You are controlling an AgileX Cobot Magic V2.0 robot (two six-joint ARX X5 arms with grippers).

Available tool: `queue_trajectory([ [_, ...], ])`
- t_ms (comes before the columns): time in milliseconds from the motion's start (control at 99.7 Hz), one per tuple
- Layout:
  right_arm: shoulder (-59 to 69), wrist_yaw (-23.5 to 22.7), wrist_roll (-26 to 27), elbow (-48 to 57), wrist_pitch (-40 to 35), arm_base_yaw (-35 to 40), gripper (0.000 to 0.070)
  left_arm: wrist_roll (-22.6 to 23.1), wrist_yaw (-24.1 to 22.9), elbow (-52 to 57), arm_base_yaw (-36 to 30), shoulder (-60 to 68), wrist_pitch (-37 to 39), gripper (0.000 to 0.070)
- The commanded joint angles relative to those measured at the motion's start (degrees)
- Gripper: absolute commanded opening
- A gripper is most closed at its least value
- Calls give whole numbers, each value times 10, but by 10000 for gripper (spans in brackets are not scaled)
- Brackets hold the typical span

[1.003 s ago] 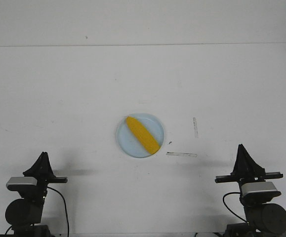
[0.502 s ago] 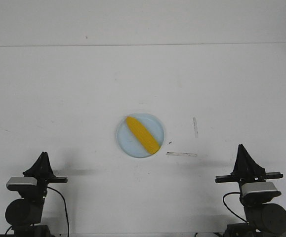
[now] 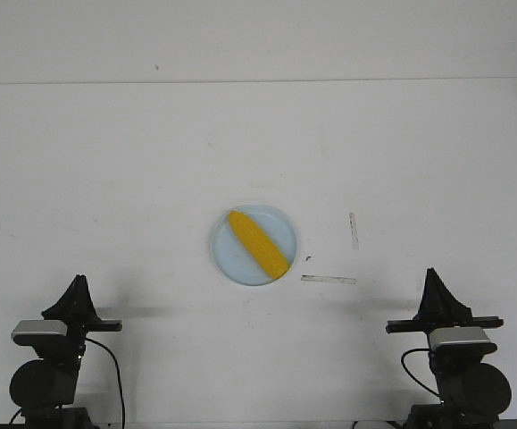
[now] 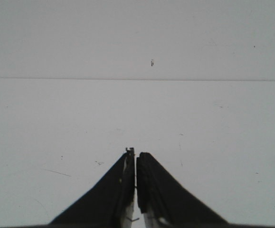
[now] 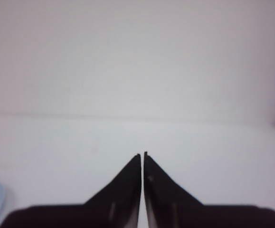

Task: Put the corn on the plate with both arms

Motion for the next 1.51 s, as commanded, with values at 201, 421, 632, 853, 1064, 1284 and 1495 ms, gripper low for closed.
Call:
queue_trajectory([
  [201, 0, -13, 6, -50, 23, -1, 12, 3, -1, -12, 1, -1, 6, 4],
  [421, 0, -5, 7, -100, 109, -1, 12, 3, -1, -12, 1, -1, 6, 4],
  [632, 0, 9, 7, -100, 105, -1, 12, 3, -1, -12, 1, -1, 6, 4],
  [853, 0, 9, 7, -100, 106, -1, 12, 3, -1, -12, 1, -1, 6, 4],
  [1064, 0, 9, 7, -100, 106, -1, 12, 3, -1, -12, 1, -1, 6, 4],
  [1284, 0, 9, 7, -100, 106, -1, 12, 3, -1, -12, 1, -1, 6, 4],
  [1495, 0, 9, 7, -100, 106, -1, 12, 3, -1, -12, 1, -1, 6, 4],
])
